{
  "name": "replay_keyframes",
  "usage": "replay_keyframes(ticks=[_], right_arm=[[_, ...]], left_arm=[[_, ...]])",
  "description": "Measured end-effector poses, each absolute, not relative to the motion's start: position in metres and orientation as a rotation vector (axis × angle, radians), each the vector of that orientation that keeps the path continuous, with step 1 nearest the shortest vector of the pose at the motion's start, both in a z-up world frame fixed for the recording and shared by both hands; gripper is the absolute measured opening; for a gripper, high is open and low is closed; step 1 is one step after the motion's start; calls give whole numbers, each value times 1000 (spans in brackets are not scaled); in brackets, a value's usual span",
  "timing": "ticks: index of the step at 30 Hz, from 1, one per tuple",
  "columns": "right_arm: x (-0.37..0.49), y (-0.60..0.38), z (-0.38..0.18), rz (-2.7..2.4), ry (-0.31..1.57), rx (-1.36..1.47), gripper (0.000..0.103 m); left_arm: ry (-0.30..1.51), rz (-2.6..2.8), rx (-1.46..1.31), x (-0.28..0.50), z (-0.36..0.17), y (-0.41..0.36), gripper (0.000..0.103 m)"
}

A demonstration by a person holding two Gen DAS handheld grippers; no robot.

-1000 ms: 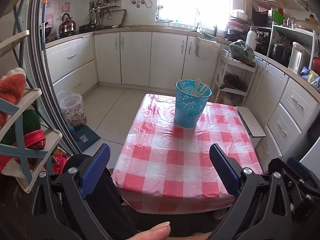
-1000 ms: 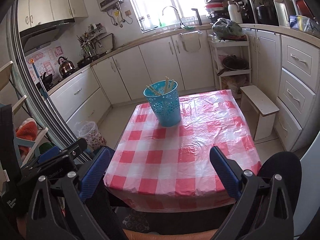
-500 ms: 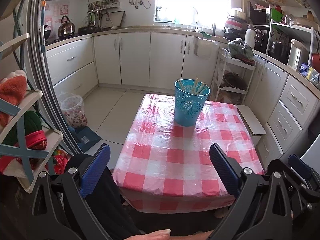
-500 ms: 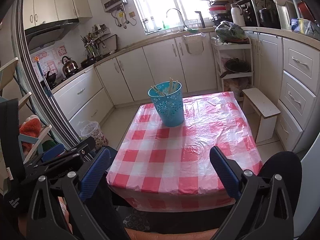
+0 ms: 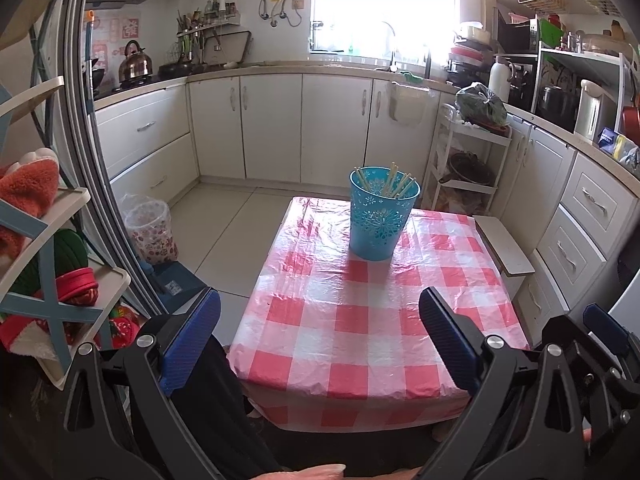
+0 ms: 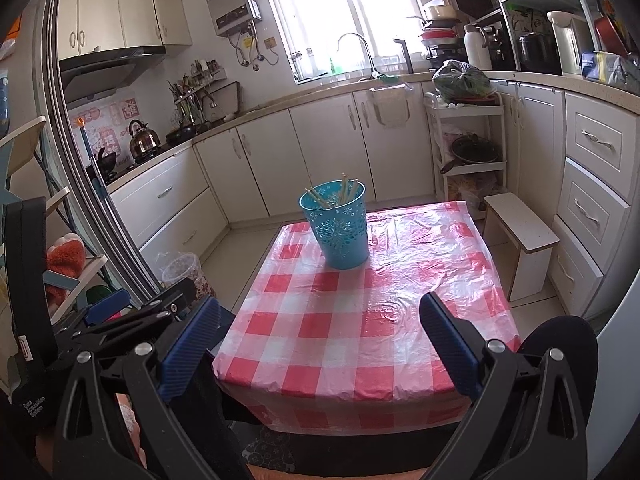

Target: Organize utensils

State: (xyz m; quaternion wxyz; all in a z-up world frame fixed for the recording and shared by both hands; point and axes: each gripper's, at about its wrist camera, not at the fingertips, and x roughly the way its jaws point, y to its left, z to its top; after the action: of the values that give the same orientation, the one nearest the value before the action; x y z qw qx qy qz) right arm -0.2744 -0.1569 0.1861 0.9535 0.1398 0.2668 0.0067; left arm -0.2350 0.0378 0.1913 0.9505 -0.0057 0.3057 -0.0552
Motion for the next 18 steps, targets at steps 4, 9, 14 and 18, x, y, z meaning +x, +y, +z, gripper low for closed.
replay_keyframes(ticks=[4,9,14,18], right_arm=[[-275,-156,187,16,538,282,96],[-277,-156,188,18,527,280,96],[-278,-156,188,17,528,281,96],[-278,-156,188,17,527,280,96]], left_arm=[[619,-110,-9,-235,192,38,95],[608,-100,-8,-236,193,39,95],[598,-95,-3,-237,194,39,95],[599,-94,-3,-237,194,39,95]])
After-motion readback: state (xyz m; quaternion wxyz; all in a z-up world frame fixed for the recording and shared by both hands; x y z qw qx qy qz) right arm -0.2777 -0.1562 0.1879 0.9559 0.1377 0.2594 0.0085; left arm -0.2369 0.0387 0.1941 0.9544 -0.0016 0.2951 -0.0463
